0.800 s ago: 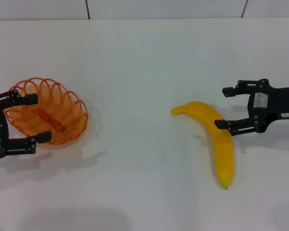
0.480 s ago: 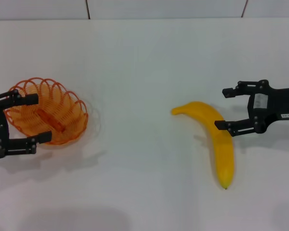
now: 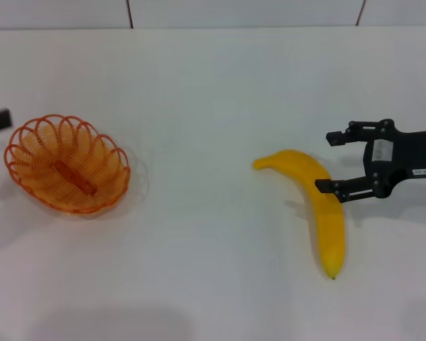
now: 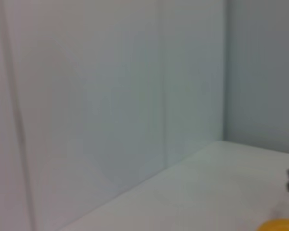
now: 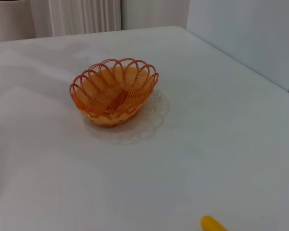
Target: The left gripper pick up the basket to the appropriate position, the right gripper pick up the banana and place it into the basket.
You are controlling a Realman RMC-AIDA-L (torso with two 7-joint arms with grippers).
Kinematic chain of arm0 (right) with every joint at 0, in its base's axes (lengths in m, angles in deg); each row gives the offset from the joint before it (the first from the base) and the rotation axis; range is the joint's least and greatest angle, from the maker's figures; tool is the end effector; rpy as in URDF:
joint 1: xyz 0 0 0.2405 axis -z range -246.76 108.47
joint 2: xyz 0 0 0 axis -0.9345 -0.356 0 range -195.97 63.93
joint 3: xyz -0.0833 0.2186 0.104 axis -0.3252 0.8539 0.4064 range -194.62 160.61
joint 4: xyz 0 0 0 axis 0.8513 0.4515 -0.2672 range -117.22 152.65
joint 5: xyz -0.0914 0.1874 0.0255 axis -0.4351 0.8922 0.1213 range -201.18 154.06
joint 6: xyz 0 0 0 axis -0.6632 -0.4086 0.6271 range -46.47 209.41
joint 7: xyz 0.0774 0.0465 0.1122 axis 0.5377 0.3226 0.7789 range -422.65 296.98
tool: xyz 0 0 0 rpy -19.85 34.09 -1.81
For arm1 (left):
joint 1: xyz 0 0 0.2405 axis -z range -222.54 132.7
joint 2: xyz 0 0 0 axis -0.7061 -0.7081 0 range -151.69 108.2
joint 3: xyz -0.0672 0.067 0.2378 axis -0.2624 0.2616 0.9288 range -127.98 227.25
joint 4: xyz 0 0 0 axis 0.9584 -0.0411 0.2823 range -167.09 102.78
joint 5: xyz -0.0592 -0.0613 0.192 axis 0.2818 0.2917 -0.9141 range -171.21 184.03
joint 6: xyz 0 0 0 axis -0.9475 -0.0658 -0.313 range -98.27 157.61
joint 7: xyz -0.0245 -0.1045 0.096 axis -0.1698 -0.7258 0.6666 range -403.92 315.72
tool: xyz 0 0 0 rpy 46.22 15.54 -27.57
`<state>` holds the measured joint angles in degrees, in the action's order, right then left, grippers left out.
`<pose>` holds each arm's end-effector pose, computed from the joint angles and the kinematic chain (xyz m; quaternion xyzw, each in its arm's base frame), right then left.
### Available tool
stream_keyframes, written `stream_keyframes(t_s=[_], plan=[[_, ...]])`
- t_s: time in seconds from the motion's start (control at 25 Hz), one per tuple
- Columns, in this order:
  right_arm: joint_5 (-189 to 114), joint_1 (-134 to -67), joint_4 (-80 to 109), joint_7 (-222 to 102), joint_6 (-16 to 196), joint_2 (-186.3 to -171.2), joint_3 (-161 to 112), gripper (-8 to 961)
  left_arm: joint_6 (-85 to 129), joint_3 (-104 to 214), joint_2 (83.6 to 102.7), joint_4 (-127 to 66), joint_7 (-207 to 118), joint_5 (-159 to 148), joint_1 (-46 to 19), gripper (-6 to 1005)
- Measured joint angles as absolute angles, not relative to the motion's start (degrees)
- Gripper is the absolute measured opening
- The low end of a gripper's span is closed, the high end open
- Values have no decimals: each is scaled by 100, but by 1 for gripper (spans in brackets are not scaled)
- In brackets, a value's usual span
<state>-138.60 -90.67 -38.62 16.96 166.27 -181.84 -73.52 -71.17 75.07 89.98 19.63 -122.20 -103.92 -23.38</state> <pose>0.2775 0.3228 0.0311 -0.9764 0.1098 0.0894 0.1633 -0.3062 0.3020 0.1317 -0.9140 -0.1640 -0.2492 0.2749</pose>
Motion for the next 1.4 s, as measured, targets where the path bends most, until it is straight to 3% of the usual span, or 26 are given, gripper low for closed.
stream_keyframes(t_s=[0.4, 1.4], plan=[[-13861, -9076, -3827, 1696, 16629, -18177, -7352, 876, -6354, 7510, 8685, 2689, -14273, -11998, -1686, 889], [-13888, -9121, -3668, 1696, 16487, -18181, -7419, 867, -4924, 7636, 8867, 1408, -14024, -13586, -932, 890]])
